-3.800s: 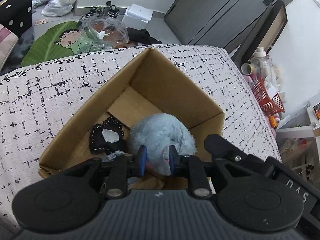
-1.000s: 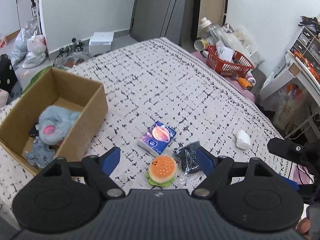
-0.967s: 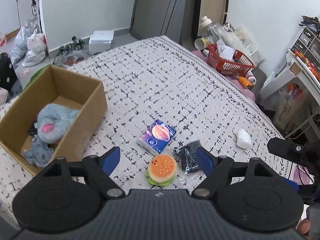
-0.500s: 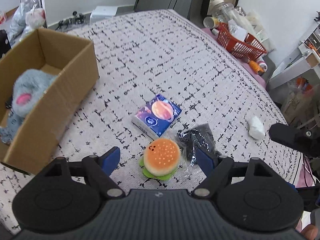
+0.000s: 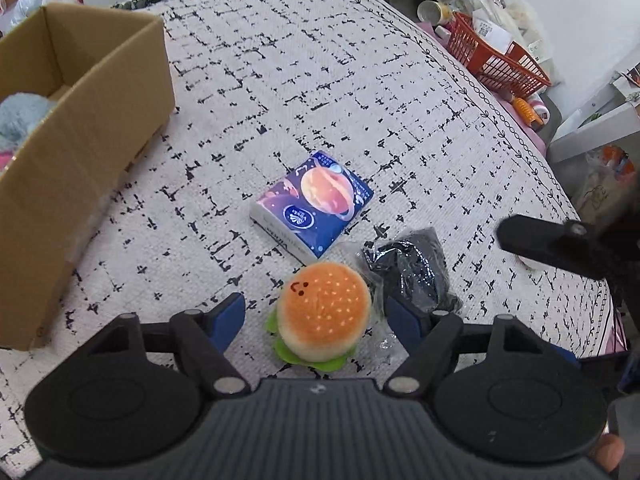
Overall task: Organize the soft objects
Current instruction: 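Close the left gripper on the burger plush while the right gripper grasps the black bag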
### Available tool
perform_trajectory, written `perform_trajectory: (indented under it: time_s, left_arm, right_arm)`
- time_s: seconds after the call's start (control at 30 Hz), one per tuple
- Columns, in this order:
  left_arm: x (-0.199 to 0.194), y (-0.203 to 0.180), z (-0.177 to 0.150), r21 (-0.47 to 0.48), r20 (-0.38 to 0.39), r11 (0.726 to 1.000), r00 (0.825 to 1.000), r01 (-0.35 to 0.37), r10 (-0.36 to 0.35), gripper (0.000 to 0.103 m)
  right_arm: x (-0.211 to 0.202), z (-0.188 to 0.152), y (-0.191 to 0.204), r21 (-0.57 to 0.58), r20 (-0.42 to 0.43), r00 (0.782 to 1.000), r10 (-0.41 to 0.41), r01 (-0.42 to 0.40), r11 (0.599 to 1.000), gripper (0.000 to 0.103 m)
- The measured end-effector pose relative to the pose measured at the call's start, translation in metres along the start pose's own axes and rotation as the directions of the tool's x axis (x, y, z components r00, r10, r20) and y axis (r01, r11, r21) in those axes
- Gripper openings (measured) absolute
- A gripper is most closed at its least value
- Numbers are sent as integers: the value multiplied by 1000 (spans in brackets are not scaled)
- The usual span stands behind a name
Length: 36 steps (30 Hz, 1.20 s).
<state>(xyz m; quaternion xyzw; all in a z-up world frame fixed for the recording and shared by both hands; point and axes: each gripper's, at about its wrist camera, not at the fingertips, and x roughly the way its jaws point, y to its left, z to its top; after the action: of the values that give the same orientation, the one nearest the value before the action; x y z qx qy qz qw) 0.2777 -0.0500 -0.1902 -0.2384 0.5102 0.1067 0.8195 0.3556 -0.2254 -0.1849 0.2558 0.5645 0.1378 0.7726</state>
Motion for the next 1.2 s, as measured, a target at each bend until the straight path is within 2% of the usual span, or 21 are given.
perform_trajectory:
  time_s: [0.1, 0.4, 0.63, 0.73, 0.8, 0.9, 1.0, 1.2]
  left_arm:
    - [6, 5, 2, -17, -26, 1000, 1000, 12, -13, 45]
    - [5, 15, 10, -46, -27, 999, 999, 29, -30, 42]
    - [1, 24, 13, -75, -28, 997, 1000, 11, -13, 42]
    - [-3, 27, 12, -77, -22, 997, 1000, 7, -9, 42]
    - [-8, 29, 12, -82, -16, 997, 1000, 1, -2, 42]
    - [-19, 32, 13, -83, 2, 996, 1000, -22, 23, 42]
    - [-34, 31, 15, -66, 40, 998, 999, -20, 22, 42]
    - [-60, 28, 16, -51, 90, 999, 996, -19, 23, 42]
  right_arm:
    - [11, 0, 6, -38, -17, 1000, -25, 25, 999, 103]
    - [35, -4, 22, -158, -17, 991, -132, 127, 979, 98]
    - [40, -7, 25, -220, 27, 974, -223, 224, 950, 93]
    - [45, -12, 30, -289, 30, 970, -242, 240, 927, 75]
    - [45, -13, 31, -304, 23, 972, -235, 230, 924, 54]
    - [37, -14, 35, -310, 40, 975, -220, 222, 925, 37]
    - [28, -17, 38, -310, 58, 977, -204, 212, 927, 33]
    - [2, -21, 40, -304, 113, 985, -130, 159, 939, 31]
